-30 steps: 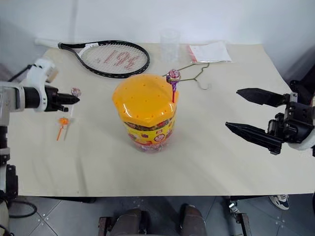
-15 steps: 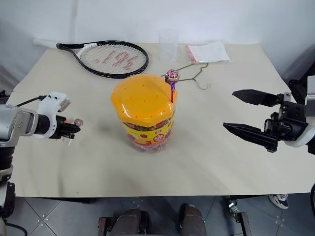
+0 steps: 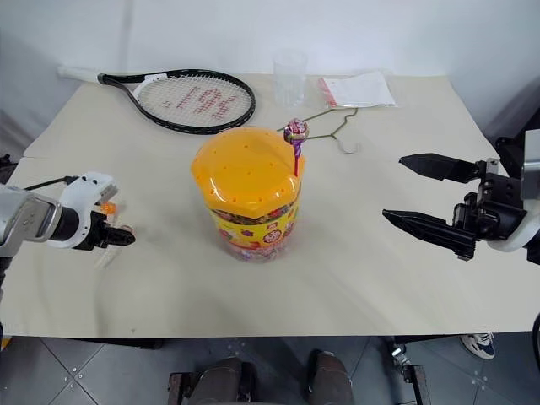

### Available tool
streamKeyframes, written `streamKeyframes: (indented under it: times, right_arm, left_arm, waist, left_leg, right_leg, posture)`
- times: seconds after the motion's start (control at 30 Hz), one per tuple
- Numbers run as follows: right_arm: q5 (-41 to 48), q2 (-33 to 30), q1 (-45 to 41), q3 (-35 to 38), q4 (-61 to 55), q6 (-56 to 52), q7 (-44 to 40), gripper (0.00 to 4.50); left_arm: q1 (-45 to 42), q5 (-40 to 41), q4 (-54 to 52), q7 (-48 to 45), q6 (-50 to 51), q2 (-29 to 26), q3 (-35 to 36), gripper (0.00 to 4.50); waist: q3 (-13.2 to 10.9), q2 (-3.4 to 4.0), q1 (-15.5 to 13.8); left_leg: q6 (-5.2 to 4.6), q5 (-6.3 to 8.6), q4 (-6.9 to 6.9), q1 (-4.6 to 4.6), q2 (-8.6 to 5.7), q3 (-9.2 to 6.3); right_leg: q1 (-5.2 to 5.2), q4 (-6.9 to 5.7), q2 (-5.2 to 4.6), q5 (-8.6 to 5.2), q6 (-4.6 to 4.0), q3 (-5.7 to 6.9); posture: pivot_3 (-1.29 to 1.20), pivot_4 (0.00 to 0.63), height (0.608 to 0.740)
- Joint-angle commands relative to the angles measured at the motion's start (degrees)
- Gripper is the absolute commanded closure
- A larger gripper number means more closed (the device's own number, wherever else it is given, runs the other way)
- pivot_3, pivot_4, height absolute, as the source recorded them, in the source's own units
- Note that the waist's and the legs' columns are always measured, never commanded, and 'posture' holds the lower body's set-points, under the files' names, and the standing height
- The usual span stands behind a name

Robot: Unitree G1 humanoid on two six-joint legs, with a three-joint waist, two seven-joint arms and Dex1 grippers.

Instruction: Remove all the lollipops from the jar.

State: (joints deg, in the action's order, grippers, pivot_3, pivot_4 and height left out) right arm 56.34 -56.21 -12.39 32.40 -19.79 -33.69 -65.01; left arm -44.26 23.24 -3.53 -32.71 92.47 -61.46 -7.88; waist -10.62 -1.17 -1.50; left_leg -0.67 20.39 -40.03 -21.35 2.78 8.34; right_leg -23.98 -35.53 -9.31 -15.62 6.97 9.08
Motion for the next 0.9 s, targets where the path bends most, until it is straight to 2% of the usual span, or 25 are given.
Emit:
streamKeyframes:
  times: [0.03, 0.13, 0.17, 0.27, 0.37, 0.6, 0.77, 0.9]
  right_arm:
    - [-0.05, -0.67, -0.31, 2.1, -0.52, 0.92, 0.11, 0.0]
    - [-0.21, -0.78, -0.25, 2.6, -0.6, 0.9, 0.18, 0.0]
    - [-0.23, -0.87, -0.13, 2.87, -0.8, 0.78, 0.23, 0.0]
    - [0.07, -1.1, 0.03, 3.35, -1.5, 0.19, 0.8, 0.0]
    - [0.8, -1.36, 0.01, 3.22, -2.87, -1.19, 2.59, 0.0]
    - [4.17, -0.02, -3.74, -0.89, -9.23, -5.52, 13.21, 0.0]
    - [5.48, 1.53, -11.32, -8.27, -10.42, -7.45, 19.07, 0.0]
    - [3.63, 6.65, -20.77, -17.58, -9.23, -7.55, 21.93, 0.0]
  left_arm:
    - [-3.3, 2.77, -0.76, -0.35, 0.03, -1.5, 1.49, 0.95]
    - [-6.54, 4.39, -1.14, -1.25, 0.03, -1.72, 2.88, 0.12]
    - [-8.11, 4.85, -1.27, -2.06, -0.23, -1.49, 3.93, 0.03]
    - [-11.48, 6.57, -0.92, -4.77, -3.04, -0.38, 7.0, 0.03]
    - [-12.5, 8.47, 0.32, -8.78, -11.49, 1.47, 11.63, 0.03]
    - [-6.91, 13.04, 5.98, -23.89, -34.52, 5.62, 21.1, 0.03]
    - [-4.89, 15.55, 10.53, -32.86, -46.14, 9.4, 24.34, 0.03]
    - [-1.72, 16.92, 15.39, -46.13, -57.63, 10.65, 26.52, 0.03]
  waist:
    - [0.0, 0.0, 0.07]
    - [0.0, 0.0, 0.09]
    - [-0.01, -0.02, 0.08]
    - [-0.01, -0.02, 0.03]
    - [-0.01, -0.02, 0.05]
    - [-0.01, -0.01, 0.54]
    - [-0.01, -0.02, 0.42]
    - [-0.01, -0.01, 0.76]
  left_leg:
    - [0.0, 0.0, 0.0, 0.01, 0.0, 0.01]
    - [0.0, 0.0, 0.0, 0.01, 0.0, 0.01]
    - [0.0, 0.0, 0.0, 0.0, 0.0, 0.01]
    - [0.0, 0.0, -0.01, 0.0, 0.0, 0.01]
    - [0.0, 0.0, -0.01, 0.0, 0.0, 0.01]
    - [0.01, -0.01, 0.0, 0.05, 0.01, 0.06]
    - [0.01, -0.01, -0.01, 0.01, 0.01, 0.04]
    - [0.02, -0.01, -0.02, 0.02, 0.01, 0.06]
  right_leg:
    - [0.0, 0.0, 0.0, 0.0, 0.0, -0.01]
    - [0.0, 0.0, 0.0, 0.0, 0.0, -0.01]
    - [0.0, 0.0, 0.0, 0.0, 0.0, 0.0]
    - [0.0, 0.0, 0.0, 0.0, 0.0, 0.0]
    - [0.0, 0.0, 0.01, 0.0, 0.0, 0.01]
    - [-0.01, -0.03, 0.02, -0.01, -0.01, -0.01]
    - [-0.01, -0.01, 0.01, -0.01, -0.01, 0.01]
    - [-0.02, -0.03, 0.02, -0.01, -0.01, 0.01]
  posture:
    - [0.0, 0.15, 0.74]
    - [0.0, 0.15, 0.74]
    - [0.0, 0.15, 0.74]
    - [0.0, 0.15, 0.74]
    - [0.0, 0.15, 0.74]
    - [0.0, 0.15, 0.74]
    - [0.0, 0.15, 0.74]
    - [0.0, 0.15, 0.74]
